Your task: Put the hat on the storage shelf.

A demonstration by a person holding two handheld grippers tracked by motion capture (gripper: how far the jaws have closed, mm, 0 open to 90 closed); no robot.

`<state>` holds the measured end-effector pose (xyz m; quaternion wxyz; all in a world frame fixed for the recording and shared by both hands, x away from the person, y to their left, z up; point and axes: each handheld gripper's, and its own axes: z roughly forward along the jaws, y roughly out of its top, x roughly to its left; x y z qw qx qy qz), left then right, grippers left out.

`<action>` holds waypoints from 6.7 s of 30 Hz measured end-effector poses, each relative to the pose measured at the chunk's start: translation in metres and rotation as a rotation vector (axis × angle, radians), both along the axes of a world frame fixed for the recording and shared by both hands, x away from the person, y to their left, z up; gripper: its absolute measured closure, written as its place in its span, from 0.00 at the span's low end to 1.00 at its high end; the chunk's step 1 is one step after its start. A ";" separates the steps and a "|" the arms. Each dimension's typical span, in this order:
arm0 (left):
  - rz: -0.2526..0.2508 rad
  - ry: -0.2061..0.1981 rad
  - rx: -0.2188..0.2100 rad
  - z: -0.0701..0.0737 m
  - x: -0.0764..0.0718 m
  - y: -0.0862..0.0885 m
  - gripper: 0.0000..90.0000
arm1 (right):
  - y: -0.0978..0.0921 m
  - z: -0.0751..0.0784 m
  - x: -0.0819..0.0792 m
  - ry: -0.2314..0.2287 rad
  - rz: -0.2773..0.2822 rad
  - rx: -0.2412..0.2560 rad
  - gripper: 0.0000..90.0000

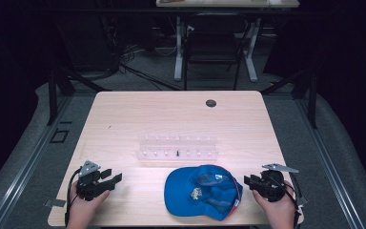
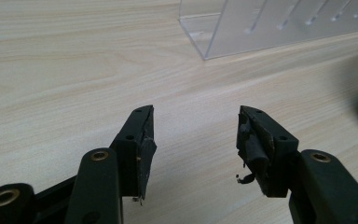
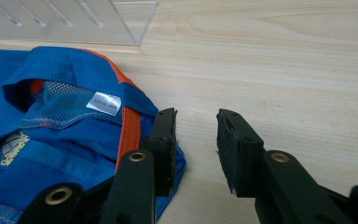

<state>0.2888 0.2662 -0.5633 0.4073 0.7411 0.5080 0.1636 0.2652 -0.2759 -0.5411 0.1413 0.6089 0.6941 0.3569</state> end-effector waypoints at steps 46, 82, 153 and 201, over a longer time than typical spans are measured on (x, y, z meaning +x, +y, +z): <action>-0.018 0.003 0.014 -0.001 -0.001 -0.003 0.52 | 0.029 -0.017 0.010 0.210 0.039 -0.089 0.70; -0.010 0.005 0.016 -0.001 0.000 -0.002 0.52 | 0.031 -0.006 0.020 0.287 0.009 -0.087 1.00; -0.018 0.016 0.028 -0.003 -0.002 -0.005 0.52 | -0.001 0.095 0.046 0.519 0.150 0.174 1.00; -0.015 0.014 0.026 -0.004 -0.001 -0.006 0.52 | -0.008 0.206 0.045 0.391 0.290 0.496 1.00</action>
